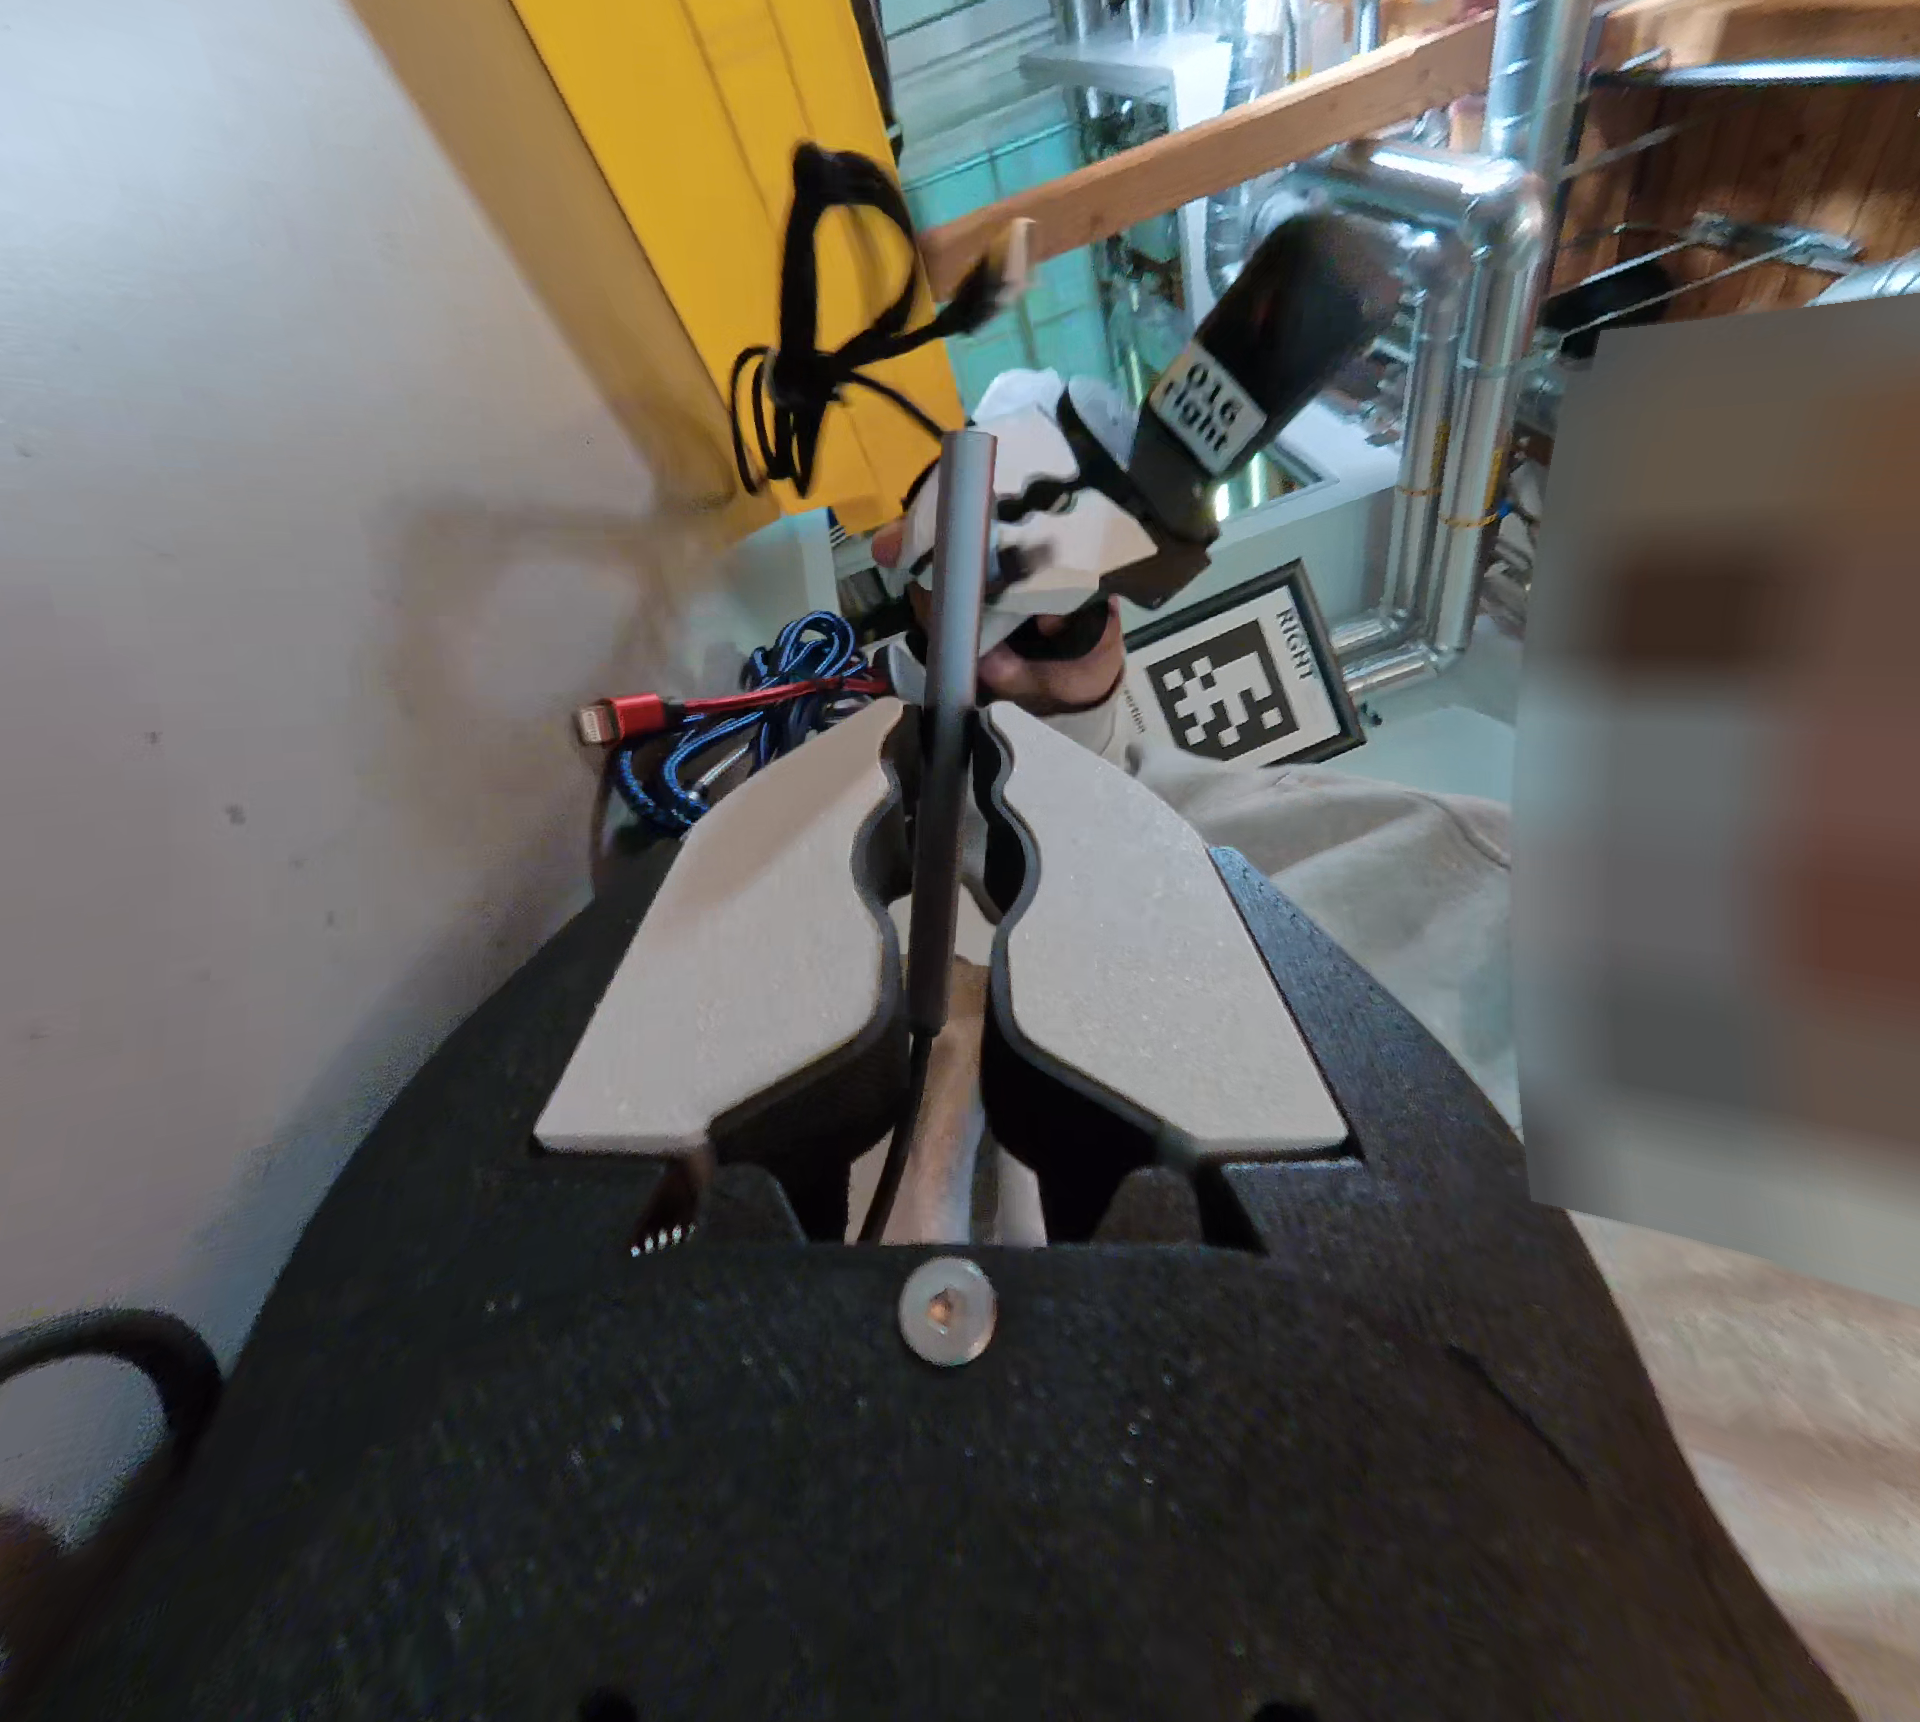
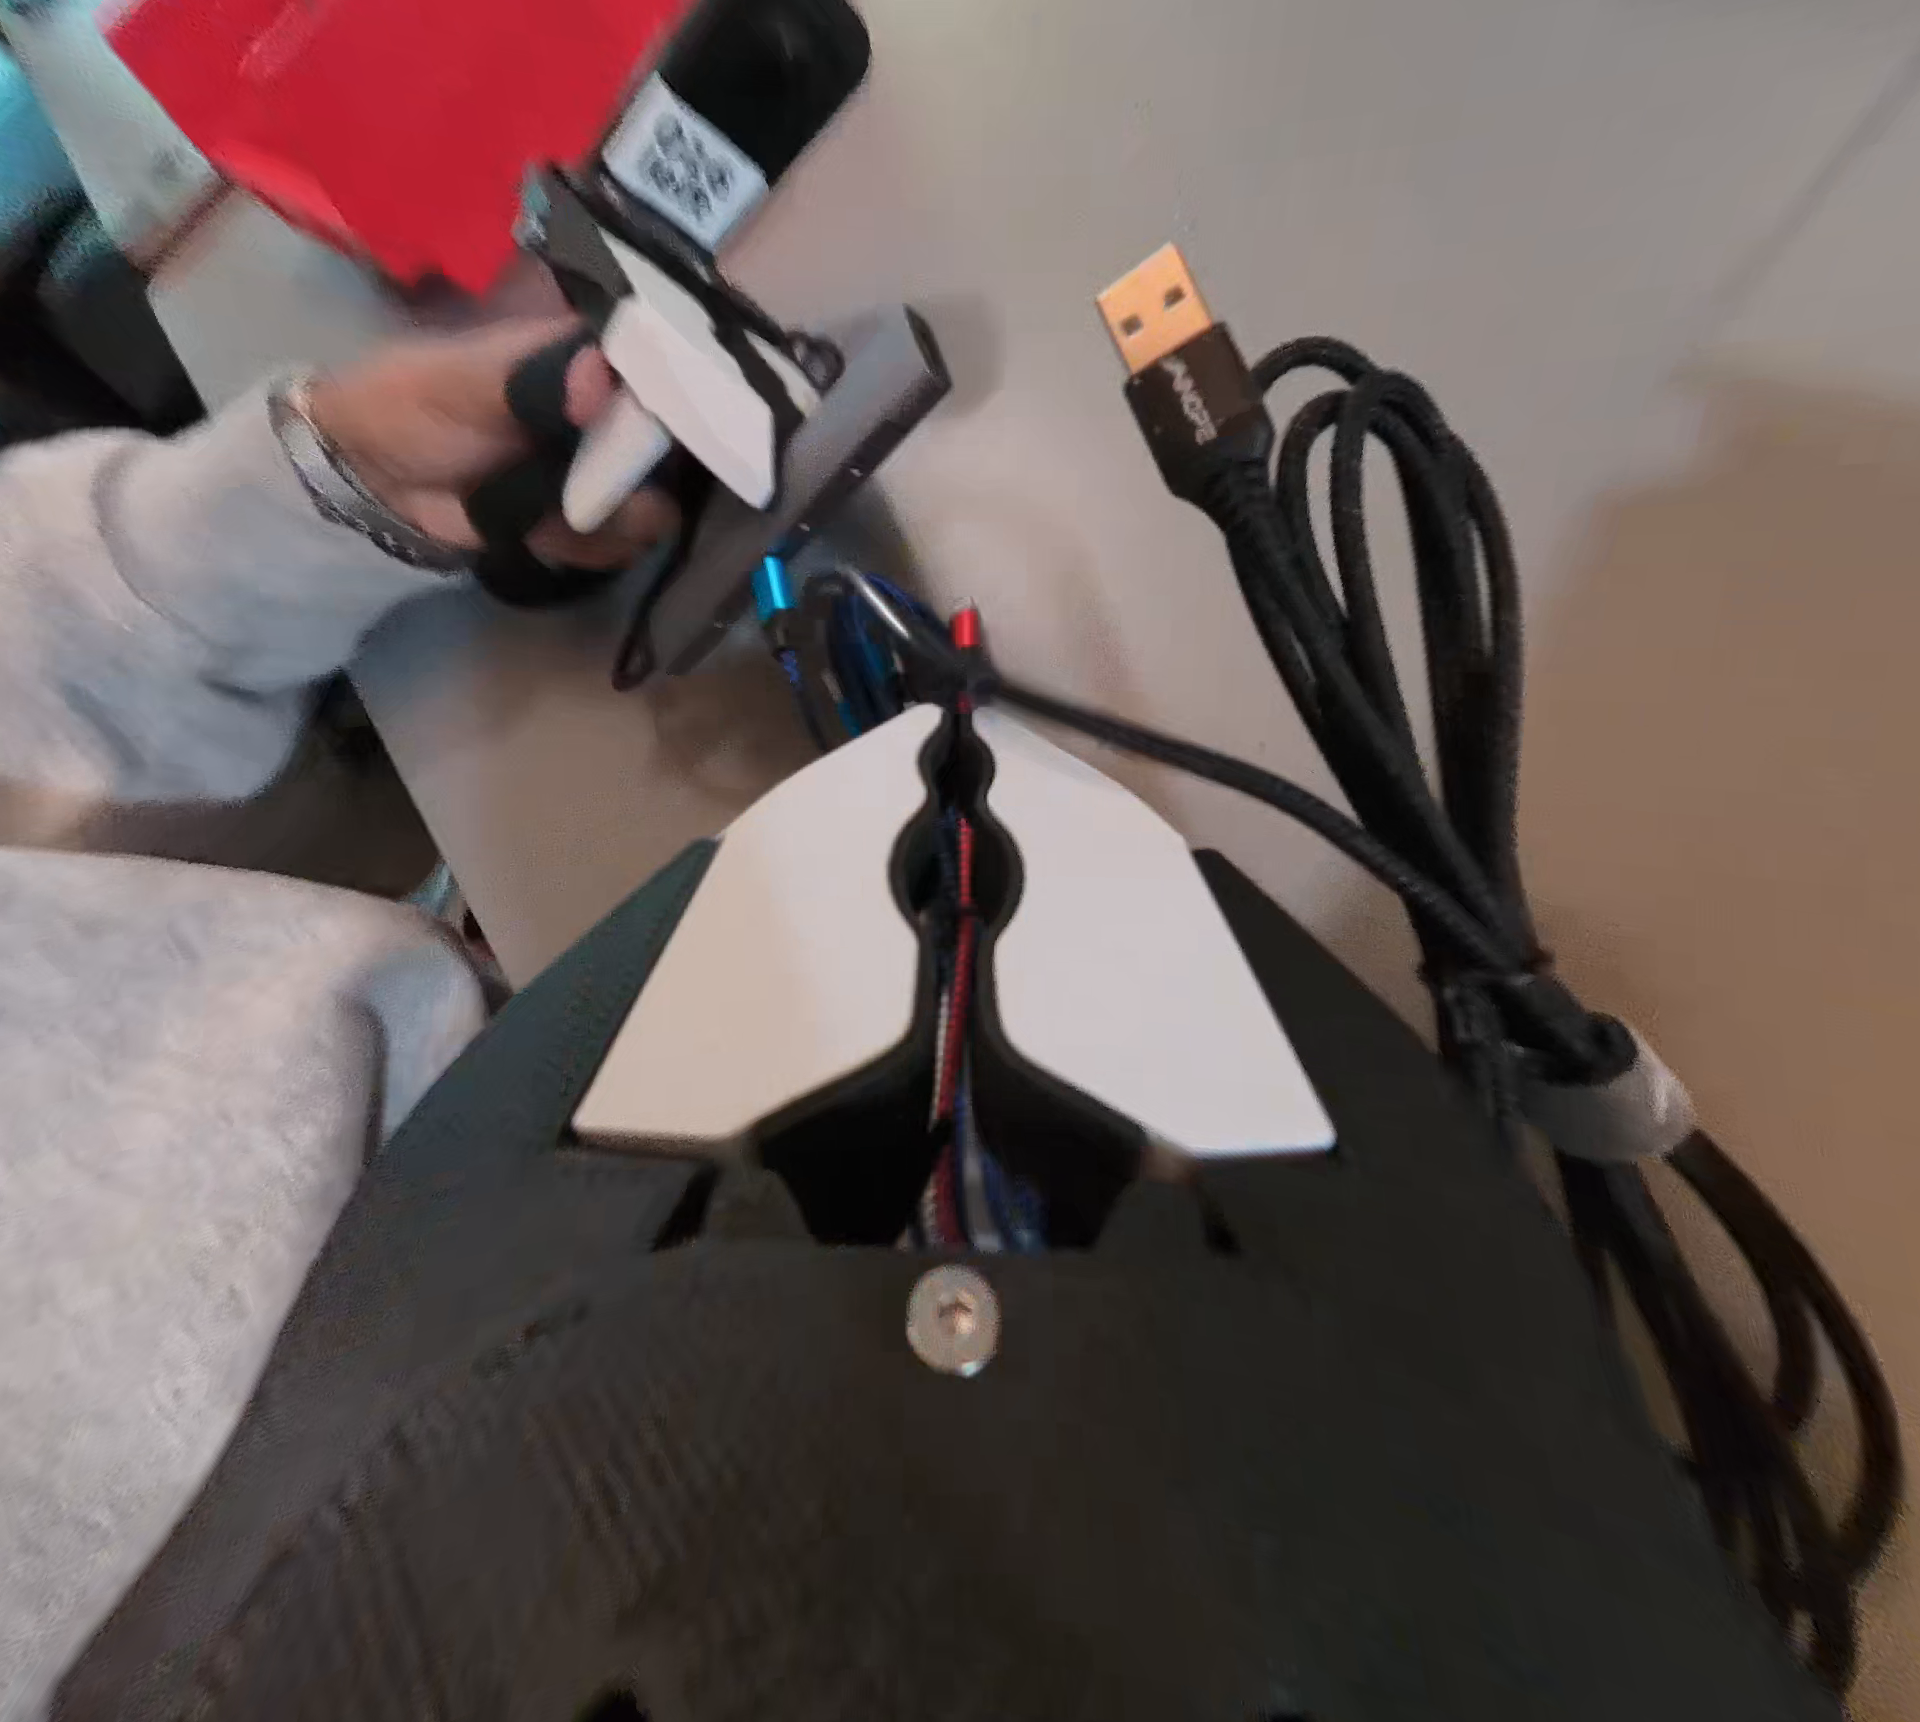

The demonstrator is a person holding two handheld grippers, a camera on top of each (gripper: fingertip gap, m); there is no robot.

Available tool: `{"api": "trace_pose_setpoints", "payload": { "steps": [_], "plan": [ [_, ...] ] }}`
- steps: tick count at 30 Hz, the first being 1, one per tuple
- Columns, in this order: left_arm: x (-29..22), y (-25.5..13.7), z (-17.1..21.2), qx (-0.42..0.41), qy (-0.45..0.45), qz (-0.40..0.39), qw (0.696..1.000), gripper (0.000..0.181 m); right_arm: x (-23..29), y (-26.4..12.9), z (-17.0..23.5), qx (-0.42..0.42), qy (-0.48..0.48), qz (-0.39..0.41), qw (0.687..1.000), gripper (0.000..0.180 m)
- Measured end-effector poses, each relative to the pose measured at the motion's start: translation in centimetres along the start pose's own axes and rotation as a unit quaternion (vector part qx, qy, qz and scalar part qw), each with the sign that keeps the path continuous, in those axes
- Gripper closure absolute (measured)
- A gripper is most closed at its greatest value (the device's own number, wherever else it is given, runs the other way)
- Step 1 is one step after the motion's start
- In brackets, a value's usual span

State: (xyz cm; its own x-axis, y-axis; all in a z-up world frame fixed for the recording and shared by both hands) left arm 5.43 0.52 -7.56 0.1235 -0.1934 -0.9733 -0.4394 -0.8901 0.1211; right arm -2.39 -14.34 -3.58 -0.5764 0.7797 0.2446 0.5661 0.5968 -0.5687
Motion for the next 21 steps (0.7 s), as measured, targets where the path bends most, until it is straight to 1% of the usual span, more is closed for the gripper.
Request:
{"api": "trace_pose_setpoints", "payload": {
  "steps": [1, 3, 5, 7, 9, 12, 15, 17, 21],
  "plan": [
    [0.0, 0.2, 0.1, 0.007, 0.007, -0.008, 1.000, 0.171, -0.2, 0.5, 0.0, 0.016, -0.002, -0.011, 1.000, 0.180],
    [0.1, 0.5, 0.4, 0.021, 0.021, -0.024, 0.999, 0.172, -0.3, 1.1, -0.3, 0.038, 0.023, -0.046, 0.998, 0.180],
    [0.1, 0.7, 0.7, 0.031, 0.031, -0.034, 0.998, 0.172, -0.6, 1.4, -0.5, 0.057, 0.037, -0.062, 0.996, 0.180],
    [0.1, 0.8, 0.7, 0.031, 0.032, -0.034, 0.998, 0.172, -1.0, 1.5, -0.4, 0.063, 0.032, -0.045, 0.997, 0.180],
    [0.1, 0.7, 0.6, 0.027, 0.030, -0.033, 0.999, 0.172, -1.0, 1.3, -0.3, 0.049, 0.031, -0.034, 0.998, 0.180],
    [0.1, 0.7, 0.6, 0.029, 0.023, -0.031, 0.999, 0.172, -0.2, 1.4, -0.3, 0.040, -0.004, -0.037, 0.999, 0.180],
    [0.2, 0.7, 0.7, 0.033, 0.019, -0.028, 0.999, 0.172, 1.2, 2.1, -0.1, 0.055, -0.081, -0.045, 0.994, 0.179],
    [0.2, 0.7, 0.7, 0.036, 0.016, -0.027, 0.999, 0.172, 1.7, 2.7, 0.2, 0.076, -0.154, -0.024, 0.985, 0.179],
    [0.2, 0.7, 0.7, 0.039, 0.014, -0.026, 0.999, 0.172, 1.2, 3.3, 1.1, 0.120, -0.309, 0.049, 0.942, 0.179]
  ]
}}
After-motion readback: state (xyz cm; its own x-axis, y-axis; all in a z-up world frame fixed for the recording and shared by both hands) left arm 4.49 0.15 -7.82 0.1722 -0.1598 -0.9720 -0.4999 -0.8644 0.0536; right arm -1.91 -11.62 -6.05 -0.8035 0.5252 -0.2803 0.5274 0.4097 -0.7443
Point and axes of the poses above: each gripper's, where its closed fingertips meet, y out along the fingers, z out of its underside, x = y × z across the jaws, the point moved 6 cm from there along -y, back along the fingers, and after that the axes turned 7 degrees about -y, right-handed, at the moved point
